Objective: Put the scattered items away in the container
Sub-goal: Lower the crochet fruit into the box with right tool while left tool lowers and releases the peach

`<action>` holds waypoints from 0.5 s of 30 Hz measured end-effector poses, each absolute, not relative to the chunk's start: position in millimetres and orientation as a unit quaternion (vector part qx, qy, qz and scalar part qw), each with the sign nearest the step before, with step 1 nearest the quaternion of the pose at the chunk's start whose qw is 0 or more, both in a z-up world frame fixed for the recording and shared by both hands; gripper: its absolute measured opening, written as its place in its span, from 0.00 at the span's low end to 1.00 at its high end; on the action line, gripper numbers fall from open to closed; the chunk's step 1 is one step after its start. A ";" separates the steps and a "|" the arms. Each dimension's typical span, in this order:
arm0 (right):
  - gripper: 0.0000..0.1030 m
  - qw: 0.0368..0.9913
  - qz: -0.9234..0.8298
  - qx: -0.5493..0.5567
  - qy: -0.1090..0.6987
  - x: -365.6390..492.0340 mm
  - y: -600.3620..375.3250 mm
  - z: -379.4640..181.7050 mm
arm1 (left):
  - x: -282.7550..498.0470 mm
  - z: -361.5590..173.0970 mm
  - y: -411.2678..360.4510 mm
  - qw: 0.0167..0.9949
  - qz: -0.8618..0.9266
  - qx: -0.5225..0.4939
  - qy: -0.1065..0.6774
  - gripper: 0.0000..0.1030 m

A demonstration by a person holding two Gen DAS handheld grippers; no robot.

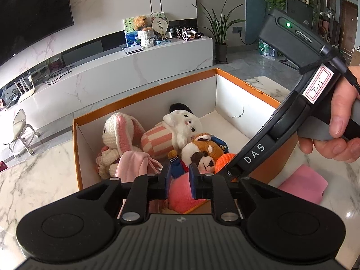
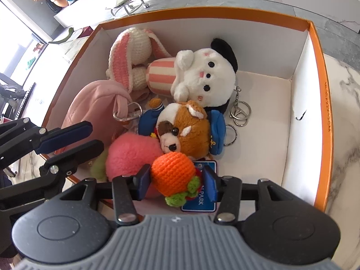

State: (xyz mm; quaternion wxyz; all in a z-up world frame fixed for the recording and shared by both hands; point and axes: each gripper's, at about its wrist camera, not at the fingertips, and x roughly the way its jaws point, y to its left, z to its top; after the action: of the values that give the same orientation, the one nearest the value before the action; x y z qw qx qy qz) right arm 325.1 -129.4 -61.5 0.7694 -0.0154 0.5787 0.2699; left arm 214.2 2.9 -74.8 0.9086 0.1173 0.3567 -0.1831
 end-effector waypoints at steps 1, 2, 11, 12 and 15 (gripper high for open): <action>0.53 0.770 0.269 -0.013 0.579 324.9 -129.8 -61.2 | 214.0 -74.8 3.2 0.909 -0.182 0.117 0.357 0.20; 0.55 0.770 0.268 -0.011 0.579 324.7 -130.3 -61.2 | 213.6 -74.8 3.6 0.909 -0.181 0.117 0.358 0.20; 0.67 0.777 0.263 0.003 0.571 319.3 -134.7 -53.1 | 204.4 -71.8 3.3 0.910 -0.177 0.116 0.358 0.25; 0.70 0.779 0.263 0.002 0.569 317.6 -134.6 -51.2 | 202.7 -71.1 3.2 0.910 -0.177 0.115 0.357 0.25; 0.71 0.786 0.262 -0.005 0.560 311.7 -134.1 -45.2 | 197.5 -69.3 2.9 0.911 -0.176 0.114 0.356 0.26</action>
State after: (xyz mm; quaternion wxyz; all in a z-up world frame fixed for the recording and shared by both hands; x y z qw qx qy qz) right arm 311.7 -134.1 -45.2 0.7860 -0.0053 0.5600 0.2619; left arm 197.5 2.9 -69.3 0.9107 0.1137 0.3557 -0.1764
